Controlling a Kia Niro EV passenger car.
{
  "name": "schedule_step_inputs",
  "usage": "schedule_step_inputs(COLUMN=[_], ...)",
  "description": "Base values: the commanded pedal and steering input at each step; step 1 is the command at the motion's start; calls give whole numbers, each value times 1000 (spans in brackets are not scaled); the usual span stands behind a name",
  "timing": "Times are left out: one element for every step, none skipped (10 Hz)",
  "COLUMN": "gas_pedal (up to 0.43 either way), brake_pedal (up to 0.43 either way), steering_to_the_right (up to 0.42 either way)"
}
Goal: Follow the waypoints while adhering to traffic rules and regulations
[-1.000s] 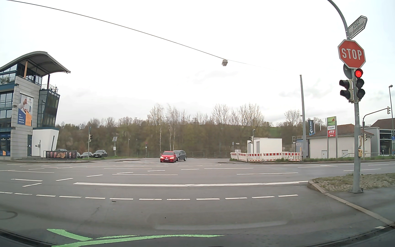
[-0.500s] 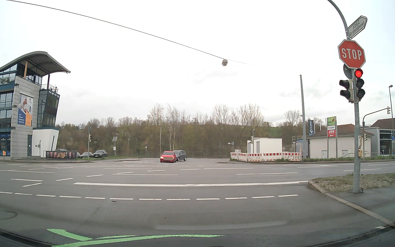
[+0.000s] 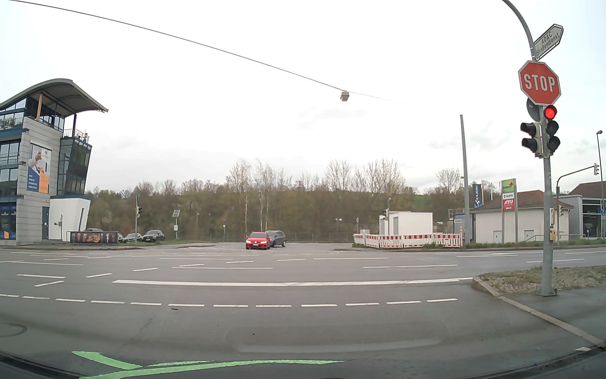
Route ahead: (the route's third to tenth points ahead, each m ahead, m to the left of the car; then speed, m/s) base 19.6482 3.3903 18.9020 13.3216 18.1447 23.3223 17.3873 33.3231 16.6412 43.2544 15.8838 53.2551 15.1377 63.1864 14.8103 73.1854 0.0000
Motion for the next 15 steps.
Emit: schedule_step_inputs(gas_pedal=[0,0,0,0,0,0,0,0,0,0,0,0,0,0,0], brake_pedal=[409,409,409,409,409,409,409,409,409,402,409,409,402,409,409], steering_to_the_right=[-73,-73,-73,-73,-73,-73,-73,-73,-73,-73,-73,-73,-73,-73,-73])
